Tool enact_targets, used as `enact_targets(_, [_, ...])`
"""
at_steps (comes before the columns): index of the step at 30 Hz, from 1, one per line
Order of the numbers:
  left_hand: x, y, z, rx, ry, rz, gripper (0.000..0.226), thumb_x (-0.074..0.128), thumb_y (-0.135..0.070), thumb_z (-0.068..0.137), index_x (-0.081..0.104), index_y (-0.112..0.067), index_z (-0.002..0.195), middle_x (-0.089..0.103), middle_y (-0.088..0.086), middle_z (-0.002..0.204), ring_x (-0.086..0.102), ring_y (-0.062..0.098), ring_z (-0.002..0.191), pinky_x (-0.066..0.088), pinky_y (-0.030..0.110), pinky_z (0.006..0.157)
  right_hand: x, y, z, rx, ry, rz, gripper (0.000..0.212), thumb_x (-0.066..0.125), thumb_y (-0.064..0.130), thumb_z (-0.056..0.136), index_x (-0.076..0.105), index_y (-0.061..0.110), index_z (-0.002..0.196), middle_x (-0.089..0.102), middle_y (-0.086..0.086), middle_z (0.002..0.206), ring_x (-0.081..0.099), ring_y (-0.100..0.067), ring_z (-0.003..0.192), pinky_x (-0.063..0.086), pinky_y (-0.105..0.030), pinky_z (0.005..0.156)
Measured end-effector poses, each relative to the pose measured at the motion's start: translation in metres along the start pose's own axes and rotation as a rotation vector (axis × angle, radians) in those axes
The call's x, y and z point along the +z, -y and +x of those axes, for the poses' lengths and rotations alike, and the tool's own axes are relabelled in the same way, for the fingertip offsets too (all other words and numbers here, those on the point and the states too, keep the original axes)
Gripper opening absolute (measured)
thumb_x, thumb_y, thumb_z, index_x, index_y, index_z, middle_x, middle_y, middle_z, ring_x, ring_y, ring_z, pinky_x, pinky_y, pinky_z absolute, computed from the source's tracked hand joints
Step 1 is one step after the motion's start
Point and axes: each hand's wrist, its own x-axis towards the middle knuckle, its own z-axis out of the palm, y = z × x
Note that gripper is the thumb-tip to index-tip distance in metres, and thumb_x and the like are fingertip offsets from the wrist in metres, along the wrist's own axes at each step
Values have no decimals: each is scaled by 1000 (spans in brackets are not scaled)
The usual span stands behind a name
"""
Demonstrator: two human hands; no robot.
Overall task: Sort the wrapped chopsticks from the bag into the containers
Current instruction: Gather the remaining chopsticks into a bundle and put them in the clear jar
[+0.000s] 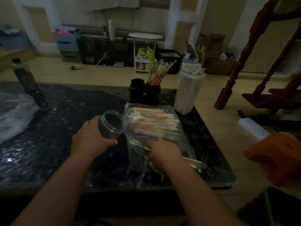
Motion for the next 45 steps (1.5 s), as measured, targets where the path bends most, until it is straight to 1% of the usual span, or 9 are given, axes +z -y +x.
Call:
enact_targets(10, [-3,-8,6,71,35,19,99,88,-42,55,39,-31,139,50,7,133,52,32,118,44,47,96,-49,8,-12,-168,-237,-45,24,55,46,90,66,26,96,67,-3,98,61,-28,94,39,-34,70])
enact_targets(13, [-5,-10,10,111,28,29,96,85,-48,59,38,-30,141,49,7,136,50,33,120,42,47,99,-58,11,-14,-274,-487,-41,19,56,43,88,62,27,82,66,1,84,61,-24,80,31,-30,64])
enact_targets(16, [-3,-7,13,113,20,40,100,88,-48,58,36,-30,142,49,5,135,50,30,120,42,47,99,-55,9,-7,-316,-913,47,26,58,39,85,57,23,65,60,1,61,55,-24,54,30,-27,51])
enact_targets(20, [2,-4,14,131,-11,74,101,87,-55,55,36,-34,140,51,1,133,52,26,118,45,46,96,-38,5,10,-354,-1148,95,35,52,34,99,61,14,71,61,-3,74,51,-23,69,40,-39,63])
enact_targets(23, [5,-2,15,148,-35,91,101,85,-62,53,35,-37,138,52,-2,134,53,24,119,46,45,95,-35,8,12,-305,-1240,79,34,53,35,96,65,12,74,58,-6,83,49,-22,73,35,-34,65])
enact_targets(26, [6,0,17,150,-34,115,99,84,-60,56,35,-38,138,51,-3,135,52,23,121,44,45,95,-34,11,14,-305,-1242,349,33,53,35,97,66,12,78,53,-5,82,48,-17,66,39,-31,53])
enact_targets(30, [6,-1,17,137,-53,179,94,81,-52,62,35,-34,141,49,1,136,52,26,120,40,45,96,-33,16,16,-96,-1174,1086,21,57,32,98,60,30,77,62,4,75,60,-12,68,52,-39,61])
enact_targets(33, [9,-1,17,139,-66,236,96,80,-49,63,33,-30,145,49,1,137,52,25,120,40,45,96,-39,21,16,105,-1065,1478,23,60,19,98,65,9,77,63,11,59,61,-2,57,53,-23,53])
enact_targets(45, [11,-9,20,141,-18,100,96,79,-51,63,33,-34,144,46,0,140,49,27,123,39,46,99,-32,20,26,160,-873,1582,18,68,23,92,65,19,74,66,6,65,63,-4,61,50,-19,56])
